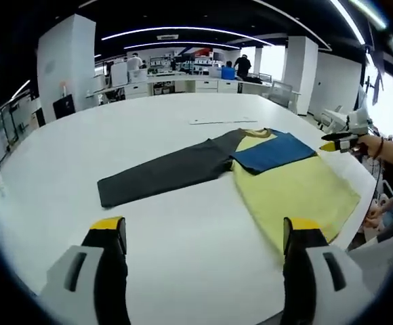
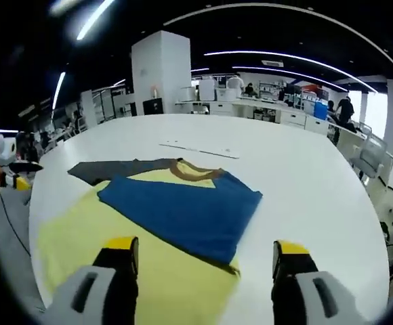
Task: Fold the garment on the visible template until the final outline fits inside the template.
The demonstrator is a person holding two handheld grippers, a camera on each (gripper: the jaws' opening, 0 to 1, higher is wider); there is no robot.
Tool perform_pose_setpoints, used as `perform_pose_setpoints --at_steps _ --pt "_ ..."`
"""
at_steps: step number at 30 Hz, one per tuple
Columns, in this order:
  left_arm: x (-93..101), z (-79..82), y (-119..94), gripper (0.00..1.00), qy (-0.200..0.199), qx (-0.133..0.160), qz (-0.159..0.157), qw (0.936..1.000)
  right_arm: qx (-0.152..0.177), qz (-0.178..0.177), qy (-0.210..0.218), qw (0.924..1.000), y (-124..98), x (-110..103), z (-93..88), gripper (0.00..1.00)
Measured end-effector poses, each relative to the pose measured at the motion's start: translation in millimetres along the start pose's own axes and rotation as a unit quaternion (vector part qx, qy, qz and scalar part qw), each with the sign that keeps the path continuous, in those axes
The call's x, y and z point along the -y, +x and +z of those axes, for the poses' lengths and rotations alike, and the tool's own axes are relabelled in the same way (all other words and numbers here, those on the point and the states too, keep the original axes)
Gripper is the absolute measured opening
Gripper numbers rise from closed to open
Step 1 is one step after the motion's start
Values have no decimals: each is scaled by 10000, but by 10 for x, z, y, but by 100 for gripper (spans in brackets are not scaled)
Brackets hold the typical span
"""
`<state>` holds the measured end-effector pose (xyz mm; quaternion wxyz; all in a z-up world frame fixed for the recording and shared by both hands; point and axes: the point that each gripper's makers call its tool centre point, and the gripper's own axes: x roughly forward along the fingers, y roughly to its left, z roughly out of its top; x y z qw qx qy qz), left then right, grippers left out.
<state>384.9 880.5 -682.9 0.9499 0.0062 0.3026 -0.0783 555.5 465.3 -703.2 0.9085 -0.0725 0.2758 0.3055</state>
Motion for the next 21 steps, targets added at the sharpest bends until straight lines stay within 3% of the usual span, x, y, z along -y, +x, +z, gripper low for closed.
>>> perform_pose_setpoints --at_steps 4,8,13,21 --pt "-194 -31 45 92 -7 -41 195 9998 46 256 -80 9996 -127 -201 53 93" --pt "-409 -8 84 90 -70 9 407 9991 254 521 -166 9982 -289 -391 149 94" --pt "-629 20 126 87 -193 48 574 9981 226 764 -500 9956 -444 -571 151 99" --pt "-855 -3 217 84 -428 6 798 9959 274 797 -611 9946 -671 -678 123 99"
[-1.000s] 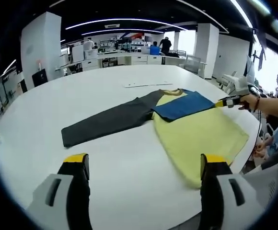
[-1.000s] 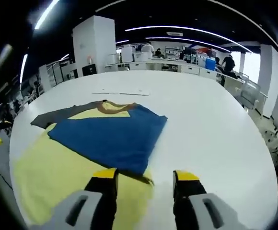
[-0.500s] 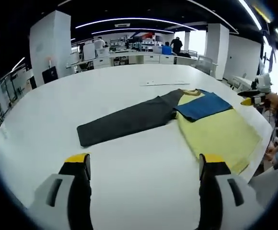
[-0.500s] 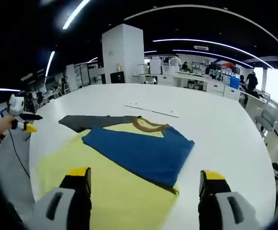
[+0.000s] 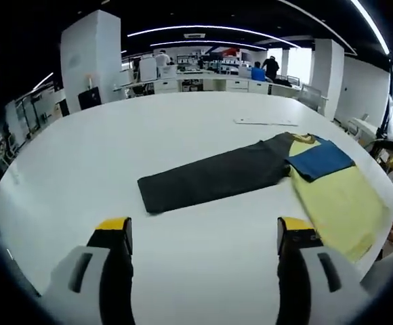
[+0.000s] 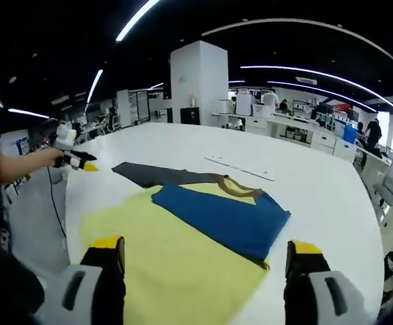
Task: Fold the garment on the visible template until the final outline fits inside the template.
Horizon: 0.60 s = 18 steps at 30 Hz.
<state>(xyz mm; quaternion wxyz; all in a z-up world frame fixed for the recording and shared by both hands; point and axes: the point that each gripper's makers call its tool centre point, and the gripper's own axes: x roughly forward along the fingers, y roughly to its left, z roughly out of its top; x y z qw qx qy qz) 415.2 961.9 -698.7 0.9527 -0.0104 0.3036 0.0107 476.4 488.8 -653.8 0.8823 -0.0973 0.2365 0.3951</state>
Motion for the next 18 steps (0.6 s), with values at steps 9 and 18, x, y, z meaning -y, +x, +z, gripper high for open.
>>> perform_pose_setpoints --at_steps 9,18 --pt "-238 -60 174 75 -292 16 181 9994 52 -101 203 9997 -184 -47 -13 99" --pt "-496 -117 450 56 -642 -56 525 9965 83 -237 257 9994 -245 -110 13 98"
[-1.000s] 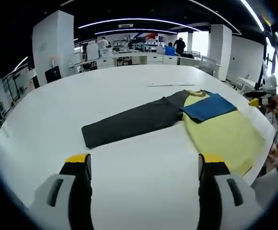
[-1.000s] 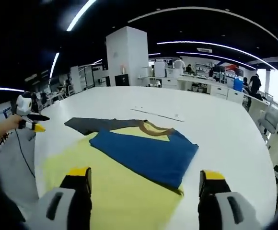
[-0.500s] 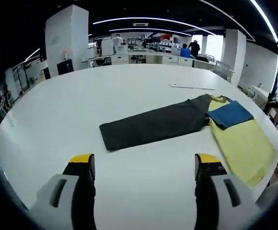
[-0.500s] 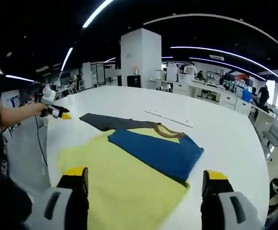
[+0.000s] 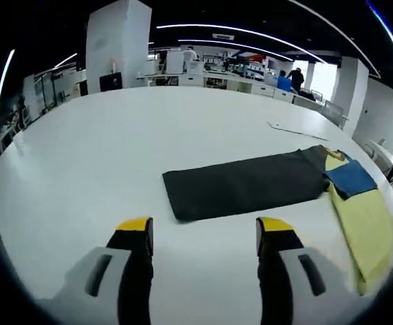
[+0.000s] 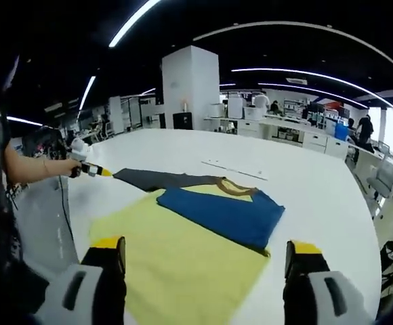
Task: Fold the garment on the visible template until the final outline fits inside the template.
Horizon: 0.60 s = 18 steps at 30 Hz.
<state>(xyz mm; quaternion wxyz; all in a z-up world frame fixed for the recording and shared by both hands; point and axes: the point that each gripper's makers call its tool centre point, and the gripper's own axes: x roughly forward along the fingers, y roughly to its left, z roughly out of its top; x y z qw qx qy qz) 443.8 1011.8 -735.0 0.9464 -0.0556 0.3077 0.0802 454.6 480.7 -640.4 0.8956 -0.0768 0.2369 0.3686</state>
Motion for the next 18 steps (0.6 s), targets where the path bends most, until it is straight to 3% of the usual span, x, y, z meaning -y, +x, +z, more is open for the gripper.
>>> perform_pose_setpoints --at_steps 7,15,18 --pt "-88 24 151 38 -488 80 178 9986 60 -192 -6 9998 -70 63 63 95" --pt "-173 -47 240 16 -576 -167 547 9967 -115 -374 -118 9992 -122 125 17 96" --pt "-220 -97 258 15 -676 -238 748 9946 -190 -423 -49 9989 -133 162 -11 95"
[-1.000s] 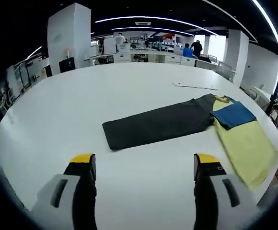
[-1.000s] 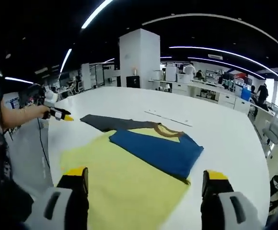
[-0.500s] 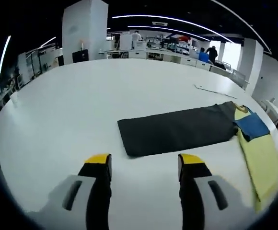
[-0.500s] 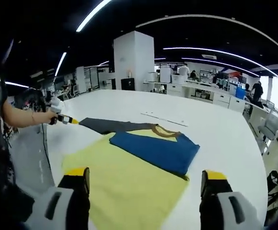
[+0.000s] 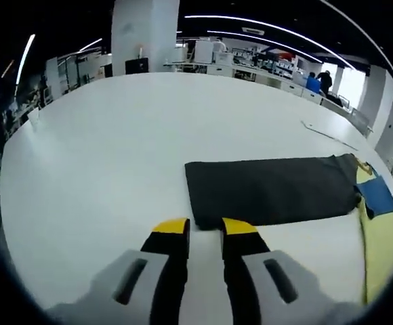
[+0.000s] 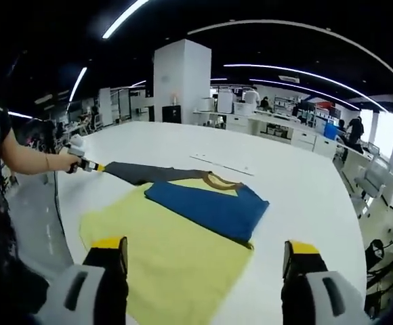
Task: Fold the garment on the visible template until the final outline fits inside the template.
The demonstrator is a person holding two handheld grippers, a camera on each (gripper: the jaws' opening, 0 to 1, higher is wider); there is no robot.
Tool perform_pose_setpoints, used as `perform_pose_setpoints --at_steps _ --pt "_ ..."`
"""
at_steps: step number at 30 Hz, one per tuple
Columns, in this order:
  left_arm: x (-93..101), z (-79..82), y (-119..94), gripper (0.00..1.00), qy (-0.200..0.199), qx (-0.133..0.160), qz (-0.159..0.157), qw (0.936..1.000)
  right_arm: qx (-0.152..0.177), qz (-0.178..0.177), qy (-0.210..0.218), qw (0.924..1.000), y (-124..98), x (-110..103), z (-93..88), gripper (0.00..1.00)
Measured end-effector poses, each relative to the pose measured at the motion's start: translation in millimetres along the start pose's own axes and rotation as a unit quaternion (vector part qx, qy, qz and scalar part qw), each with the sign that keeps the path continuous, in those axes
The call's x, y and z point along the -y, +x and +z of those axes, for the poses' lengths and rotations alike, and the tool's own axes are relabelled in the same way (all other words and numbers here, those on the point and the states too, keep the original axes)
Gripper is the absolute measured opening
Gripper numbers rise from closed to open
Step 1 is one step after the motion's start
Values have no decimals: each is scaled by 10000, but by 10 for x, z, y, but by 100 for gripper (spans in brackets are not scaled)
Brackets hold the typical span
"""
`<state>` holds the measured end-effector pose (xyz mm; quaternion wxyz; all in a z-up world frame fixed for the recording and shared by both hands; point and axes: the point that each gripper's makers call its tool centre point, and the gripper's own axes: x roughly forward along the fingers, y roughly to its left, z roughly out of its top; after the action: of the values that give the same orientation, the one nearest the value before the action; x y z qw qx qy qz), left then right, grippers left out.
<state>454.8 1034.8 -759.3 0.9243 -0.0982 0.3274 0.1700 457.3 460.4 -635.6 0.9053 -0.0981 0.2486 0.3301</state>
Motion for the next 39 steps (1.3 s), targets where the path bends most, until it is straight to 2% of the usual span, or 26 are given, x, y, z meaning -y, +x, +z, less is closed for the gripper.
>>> perform_pose_setpoints --at_steps 8,10,12,14,16,19,21,26,28,31,33,36,39 --pt "55 48 52 11 -146 88 32 9999 69 -86 136 9998 -13 21 7 93" --pt "34 48 52 9 -63 38 170 9998 35 -103 139 9998 -11 25 -22 92" --pt "23 45 47 8 -243 3 239 9994 16 -125 161 9998 -11 26 -43 91" --pt "20 45 54 6 -225 -91 261 9994 51 -128 216 9997 -7 19 -45 91" --pt "40 45 61 4 -175 -127 224 9995 60 -127 243 9996 0 39 -60 91" --pt "69 60 66 1 -312 -75 172 9993 69 -141 269 9995 2 51 -71 91" --pt "103 61 49 1 -201 -90 144 9997 87 -143 286 9994 -4 60 -73 91" --pt "301 176 -16 1 211 50 -77 9997 152 -124 349 9992 -21 91 -77 91" --pt "385 240 -40 1 228 145 -193 9994 150 -97 380 9991 -19 91 -87 91" --pt "575 398 -86 1 150 456 -532 9974 137 -57 400 9991 -18 78 -95 92" --pt "660 445 -108 1 266 453 -580 9969 147 -42 396 9991 -18 71 -91 92" --pt "840 523 -135 1 168 540 -868 9946 176 -17 397 9991 -12 71 -89 92" --pt "965 556 -159 1 211 509 -994 9935 190 -37 373 9991 -9 77 -85 91"
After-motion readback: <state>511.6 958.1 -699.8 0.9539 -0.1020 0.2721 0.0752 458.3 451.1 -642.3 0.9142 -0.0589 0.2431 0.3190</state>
